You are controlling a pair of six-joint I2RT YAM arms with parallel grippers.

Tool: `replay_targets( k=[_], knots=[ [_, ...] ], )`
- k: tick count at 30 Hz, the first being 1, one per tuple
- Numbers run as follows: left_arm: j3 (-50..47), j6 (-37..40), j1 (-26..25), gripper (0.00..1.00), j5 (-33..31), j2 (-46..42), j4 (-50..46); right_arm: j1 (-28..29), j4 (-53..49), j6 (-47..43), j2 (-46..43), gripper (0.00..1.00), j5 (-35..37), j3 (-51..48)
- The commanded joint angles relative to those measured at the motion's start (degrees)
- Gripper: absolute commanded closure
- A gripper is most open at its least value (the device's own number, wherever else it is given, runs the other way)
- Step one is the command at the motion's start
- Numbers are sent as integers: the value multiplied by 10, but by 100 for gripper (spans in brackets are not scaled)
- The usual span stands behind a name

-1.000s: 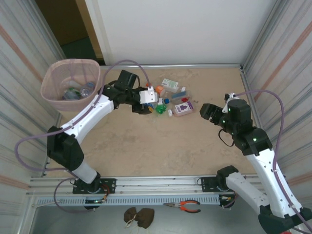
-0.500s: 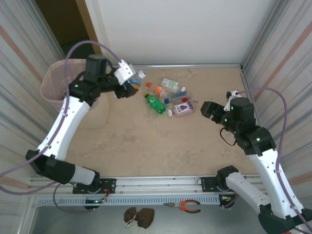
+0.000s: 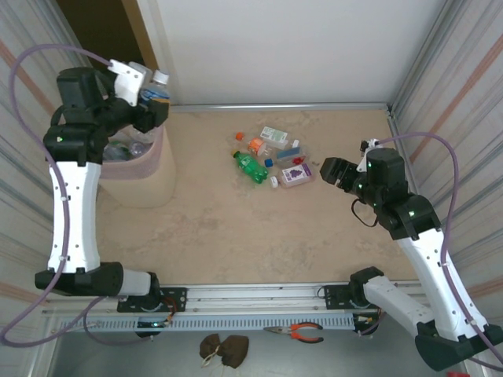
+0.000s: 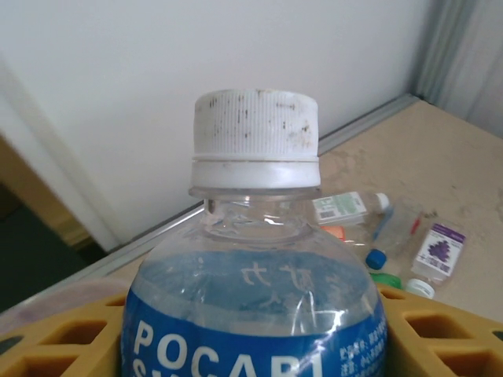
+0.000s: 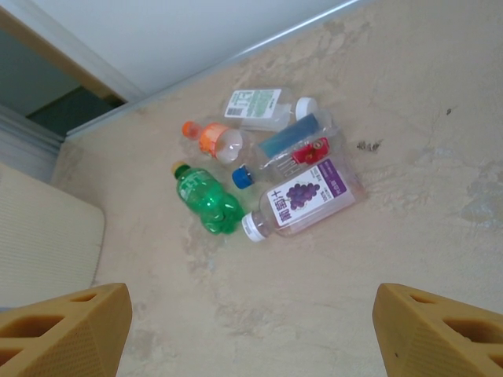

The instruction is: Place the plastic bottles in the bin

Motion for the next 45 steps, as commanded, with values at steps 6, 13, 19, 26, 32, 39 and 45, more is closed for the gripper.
replay_targets(
  k=[6,13,19,26,32,39,45],
  knots=[
    [30,-99,114,48,56,54,-60,-5,12,-15,10,21,-17,24],
    [36,-91,136,48,69,112,-97,-5,13,-6,10,21,-20,20],
    [13,-88,137,49,88,156,-101,-5,15,6,8,21,-22,14],
    [-43,-93,137,44,68,179,-97,-5,15,14,8,21,-22,11],
    [-94,-99,136,42,58,188,-80,-5,17,16,12,21,-23,11],
    [-106,-104,137,33,56,187,-71,-4,18,17,14,21,-25,13],
    [-89,-116,137,24,42,158,-62,-4,15,17,13,21,-21,16]
  ],
)
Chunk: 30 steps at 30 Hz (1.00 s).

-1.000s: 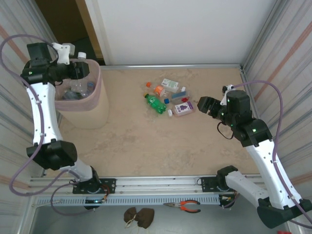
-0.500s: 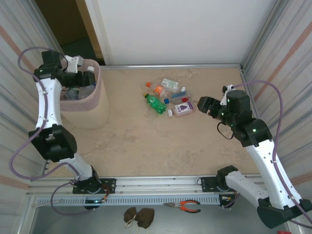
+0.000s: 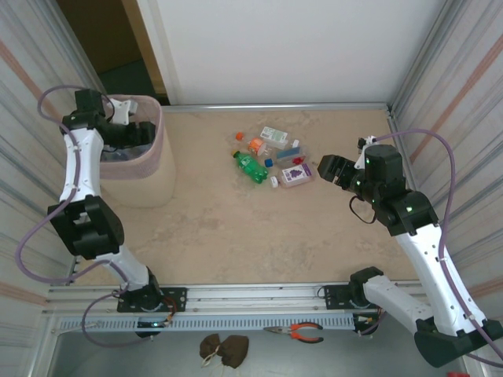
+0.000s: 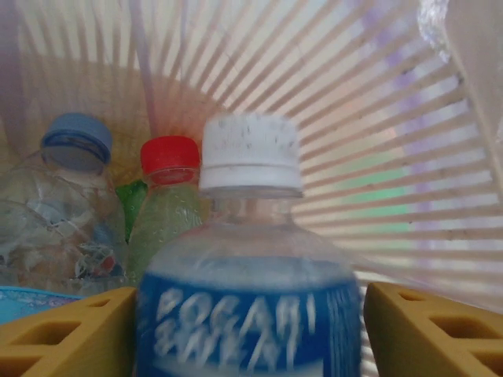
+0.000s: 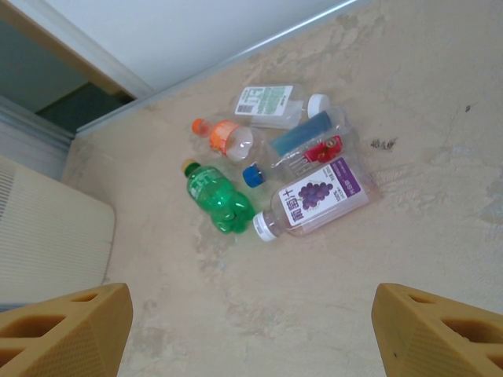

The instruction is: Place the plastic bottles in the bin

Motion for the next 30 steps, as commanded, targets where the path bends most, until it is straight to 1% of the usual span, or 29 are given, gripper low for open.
replay_targets(
  k=[1,6,15,20,24,26,28,30],
  knots=[
    [19,-12,6,23,-17,-30,1,-5,6,12,-1,21,-5,9],
    [43,-21,5,21,-15,-50,-3,-4,7,10,0,21,-4,11],
    [58,-28,5,21,3,-91,1,-6,10,-1,13,21,0,20],
    [63,-33,5,23,41,-119,8,-6,10,-8,31,20,2,29],
    [59,-39,4,23,86,-150,29,-11,13,-10,51,18,3,36],
    [52,-38,-1,23,111,-166,44,-18,18,-8,58,17,-1,35],
    [45,-35,-13,23,130,-184,57,-29,24,4,89,16,-13,36],
    [42,-27,-30,23,136,-196,61,-40,32,27,108,15,-24,34]
  ],
)
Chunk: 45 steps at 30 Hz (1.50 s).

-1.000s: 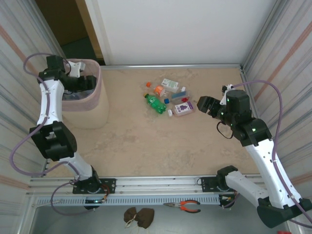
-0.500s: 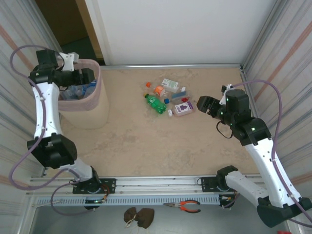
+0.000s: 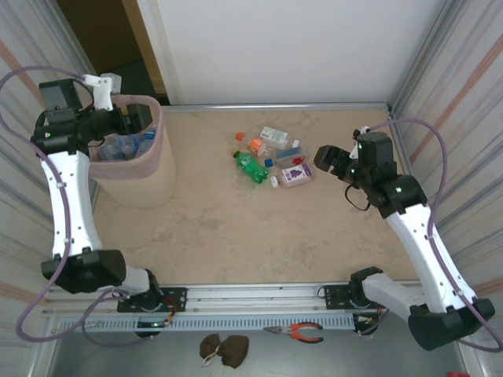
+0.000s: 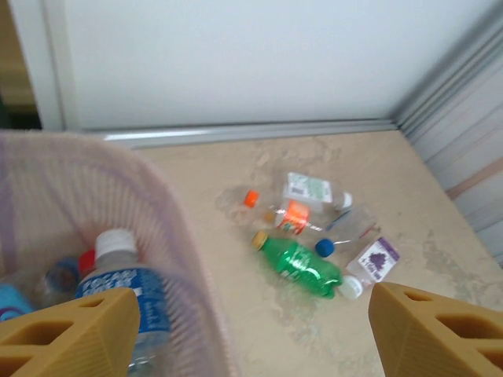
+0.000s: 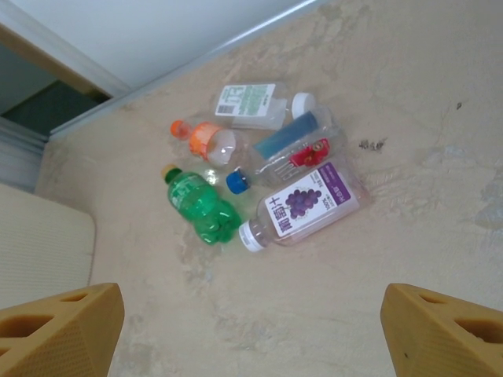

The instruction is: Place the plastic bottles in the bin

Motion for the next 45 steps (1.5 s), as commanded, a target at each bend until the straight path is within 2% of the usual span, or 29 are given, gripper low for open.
replay_targets(
  k=[1,5,8,15,19,27,36,45],
  knots=[
    [-4,7,-28,22,47,-35,22,-17,21,40,32,15,-20,8],
    [-23,9,-67,23,43,-54,30,-26,36,105,70,15,-5,-1],
    [-45,14,-115,22,30,-66,40,-29,29,159,100,15,19,-2],
    [-96,43,-208,22,-9,-83,55,-18,-54,338,204,18,58,36],
    [-132,39,-236,22,-18,-89,77,0,-81,378,272,18,66,74],
    [-181,33,-248,22,-16,-118,94,15,-23,441,390,23,15,97],
    [-200,24,-249,22,-12,-135,98,24,-15,454,531,23,-9,183],
    [-202,28,-249,21,-12,-139,95,25,-23,463,596,24,-10,234]
  ],
)
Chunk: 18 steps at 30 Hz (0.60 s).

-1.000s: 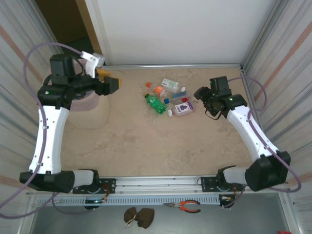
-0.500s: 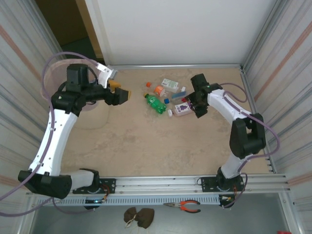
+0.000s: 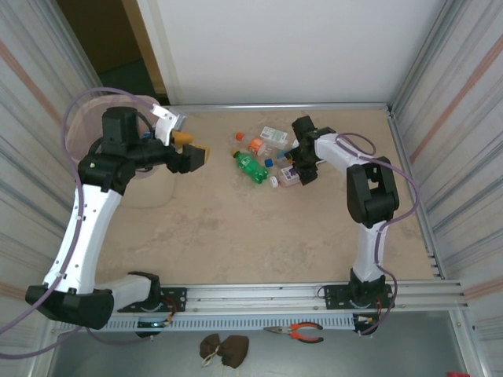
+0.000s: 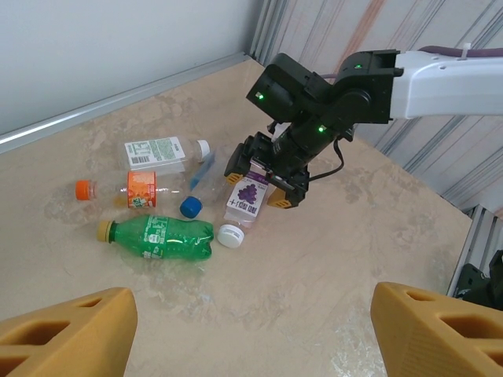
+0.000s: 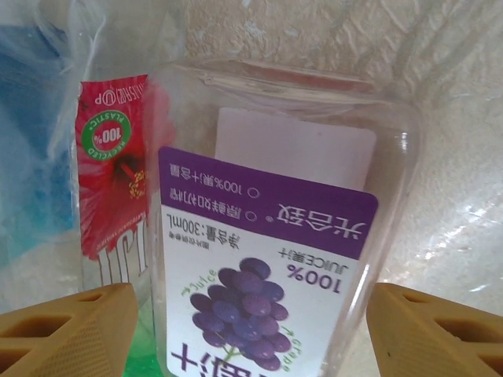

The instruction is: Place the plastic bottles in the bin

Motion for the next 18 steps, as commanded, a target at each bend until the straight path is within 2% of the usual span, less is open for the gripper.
replay_targets(
  k=[1,10,18],
  knots=[
    [-2,4,-4,21,5,-10,3,1,-18,19,22,25,4,23],
    [-6,6,-4,21,10,-7,3,-3,-22,27,49,23,4,25],
    [-10,-2,-3,21,13,-9,8,-2,-24,25,36,27,15,4]
  ],
)
